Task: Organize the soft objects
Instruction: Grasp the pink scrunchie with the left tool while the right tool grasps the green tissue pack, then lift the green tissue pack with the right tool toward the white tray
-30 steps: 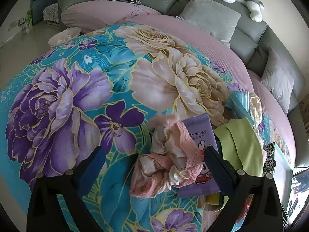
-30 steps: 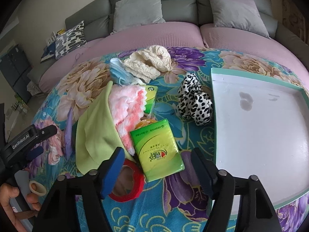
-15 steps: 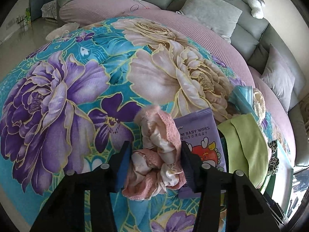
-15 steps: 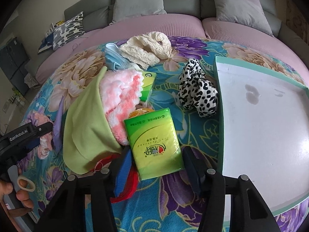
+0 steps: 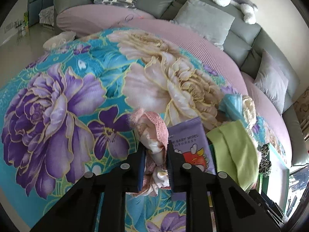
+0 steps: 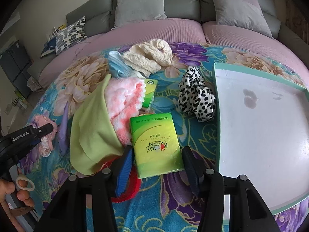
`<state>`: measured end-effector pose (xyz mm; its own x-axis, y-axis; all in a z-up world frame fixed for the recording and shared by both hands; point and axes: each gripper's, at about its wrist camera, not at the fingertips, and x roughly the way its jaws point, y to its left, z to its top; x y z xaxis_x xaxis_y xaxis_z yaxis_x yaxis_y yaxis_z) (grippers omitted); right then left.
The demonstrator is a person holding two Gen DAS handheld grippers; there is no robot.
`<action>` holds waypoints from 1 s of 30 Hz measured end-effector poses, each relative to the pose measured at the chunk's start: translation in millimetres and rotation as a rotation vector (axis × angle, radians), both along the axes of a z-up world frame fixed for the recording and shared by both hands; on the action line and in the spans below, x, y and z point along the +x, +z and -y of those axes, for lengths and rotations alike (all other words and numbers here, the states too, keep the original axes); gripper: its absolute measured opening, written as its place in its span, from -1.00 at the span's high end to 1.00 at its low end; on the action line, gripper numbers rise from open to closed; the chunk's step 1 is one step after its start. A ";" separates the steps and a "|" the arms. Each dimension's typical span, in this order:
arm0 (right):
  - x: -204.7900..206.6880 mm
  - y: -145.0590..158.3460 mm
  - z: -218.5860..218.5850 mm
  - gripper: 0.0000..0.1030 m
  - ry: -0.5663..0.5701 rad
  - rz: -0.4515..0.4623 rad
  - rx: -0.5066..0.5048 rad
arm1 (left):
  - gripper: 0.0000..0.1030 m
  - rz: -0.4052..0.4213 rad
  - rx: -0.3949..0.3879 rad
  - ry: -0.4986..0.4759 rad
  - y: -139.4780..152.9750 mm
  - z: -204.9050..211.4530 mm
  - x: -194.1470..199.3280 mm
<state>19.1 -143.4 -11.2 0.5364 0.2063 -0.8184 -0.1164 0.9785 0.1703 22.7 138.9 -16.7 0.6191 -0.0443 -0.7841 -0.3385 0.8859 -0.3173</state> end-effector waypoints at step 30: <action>-14.0 20.8 29.2 0.28 -0.006 0.007 0.028 | 0.62 0.094 0.074 -0.086 32.7 34.4 -3.6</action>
<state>5.1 -172.5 9.6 0.5436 0.2257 -0.8085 -0.1119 0.9741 0.1967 19.1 104.5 16.0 0.6863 -0.0446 -0.7260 -0.2320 0.9325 -0.2767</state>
